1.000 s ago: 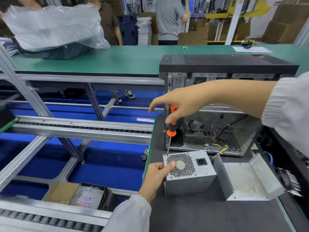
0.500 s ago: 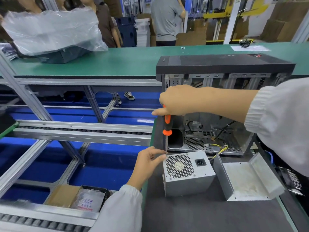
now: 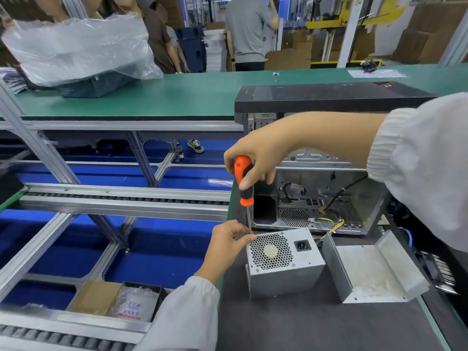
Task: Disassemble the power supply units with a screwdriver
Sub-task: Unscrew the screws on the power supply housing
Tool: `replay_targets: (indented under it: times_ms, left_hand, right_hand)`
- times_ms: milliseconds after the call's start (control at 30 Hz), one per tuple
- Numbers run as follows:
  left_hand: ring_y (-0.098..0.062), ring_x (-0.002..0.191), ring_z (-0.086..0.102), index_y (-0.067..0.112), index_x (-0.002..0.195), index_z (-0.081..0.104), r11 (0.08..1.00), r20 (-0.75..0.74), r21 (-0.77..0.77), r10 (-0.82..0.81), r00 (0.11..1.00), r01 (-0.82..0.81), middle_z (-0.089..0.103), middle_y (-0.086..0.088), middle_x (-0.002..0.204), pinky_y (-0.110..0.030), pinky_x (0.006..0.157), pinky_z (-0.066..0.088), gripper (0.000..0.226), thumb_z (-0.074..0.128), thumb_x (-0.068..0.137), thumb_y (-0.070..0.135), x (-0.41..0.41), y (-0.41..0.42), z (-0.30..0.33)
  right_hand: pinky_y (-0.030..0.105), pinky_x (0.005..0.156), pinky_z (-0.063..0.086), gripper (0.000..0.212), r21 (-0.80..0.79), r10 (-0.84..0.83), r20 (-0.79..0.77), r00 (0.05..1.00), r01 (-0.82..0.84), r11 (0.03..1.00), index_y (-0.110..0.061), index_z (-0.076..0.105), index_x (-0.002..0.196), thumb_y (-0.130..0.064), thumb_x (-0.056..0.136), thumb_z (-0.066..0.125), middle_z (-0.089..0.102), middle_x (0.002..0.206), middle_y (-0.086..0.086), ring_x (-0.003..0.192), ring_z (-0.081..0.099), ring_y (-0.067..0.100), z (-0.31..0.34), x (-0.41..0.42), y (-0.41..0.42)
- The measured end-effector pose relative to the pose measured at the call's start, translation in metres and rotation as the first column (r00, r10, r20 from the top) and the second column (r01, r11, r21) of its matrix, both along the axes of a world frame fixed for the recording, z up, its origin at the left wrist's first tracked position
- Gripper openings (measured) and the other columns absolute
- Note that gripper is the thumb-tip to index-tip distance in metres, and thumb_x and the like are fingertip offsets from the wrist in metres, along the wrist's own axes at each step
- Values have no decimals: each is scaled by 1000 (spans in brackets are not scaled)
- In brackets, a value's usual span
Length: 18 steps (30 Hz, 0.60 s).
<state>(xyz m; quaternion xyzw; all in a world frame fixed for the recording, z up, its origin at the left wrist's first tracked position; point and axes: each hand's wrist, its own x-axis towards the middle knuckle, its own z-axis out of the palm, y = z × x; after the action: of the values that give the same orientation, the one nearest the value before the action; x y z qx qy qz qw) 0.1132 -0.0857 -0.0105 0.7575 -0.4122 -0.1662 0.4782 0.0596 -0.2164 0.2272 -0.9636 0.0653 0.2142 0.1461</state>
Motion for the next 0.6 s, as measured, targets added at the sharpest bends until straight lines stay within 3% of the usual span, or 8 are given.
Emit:
replay_targets:
  times_ms: [67,133,200,233,300,367,500,600]
  left_hand:
    - [-17,75,61,7,78,74,1000,9,-4,13,1000,-13,67,-9,82,-24,70,49,12,80,78,17,-1,0,-1]
    - [-19,79,63,5,82,75,1000,24,4,21,999,-21,67,-8,83,-24,74,51,14,79,79,18,-2,1,-1]
    - [-17,81,63,5,84,75,1000,45,4,26,999,-27,67,-5,83,-20,74,49,14,79,79,18,-2,1,-1]
    - [-15,80,63,5,84,75,1000,52,3,26,998,-27,67,-4,83,-18,73,49,15,79,79,18,-2,1,-1]
    - [-5,76,60,5,84,75,1000,50,1,20,999,-20,67,-1,82,-11,71,45,14,79,79,18,-2,0,0]
    - [3,70,57,6,84,76,1000,28,-3,14,1000,-14,66,1,81,-6,67,41,13,79,79,18,-2,1,0]
    - [9,59,52,7,85,77,1000,-7,-18,16,1000,-16,64,6,77,-4,62,38,10,79,79,15,-1,2,-1]
    - [-3,65,55,9,84,77,1000,1,-11,20,1000,-20,66,2,79,-9,62,40,9,79,80,17,-2,2,0]
  right_hand:
    - [32,67,57,62,-171,-123,-2,992,121,978,-10,57,96,-69,76,60,68,58,1,53,70,20,-3,-3,7]
    - [31,62,55,75,-304,-154,127,980,186,934,-5,54,73,-79,79,40,57,37,3,45,66,23,-10,-2,13]
    - [30,58,52,72,-378,-104,236,966,190,906,-8,47,64,-74,87,29,46,26,-1,44,62,20,-16,2,17]
    - [32,61,52,68,-426,-56,220,974,148,893,-8,46,65,-68,92,30,47,26,-1,46,60,18,-17,4,18]
    - [32,71,52,49,-532,57,88,995,-1,847,-6,56,80,-45,102,35,59,42,1,56,56,19,-15,8,22]
    - [27,65,49,28,-572,134,-27,991,-125,811,-18,56,92,-30,105,34,63,64,3,69,56,23,-10,7,18]
    - [13,35,36,9,-278,105,28,994,-93,956,-17,50,103,-25,99,50,53,76,-2,60,57,15,7,-5,8]
    - [16,45,44,17,-62,41,39,998,-38,997,-22,52,105,-24,92,63,54,78,-7,51,64,6,7,-9,12]
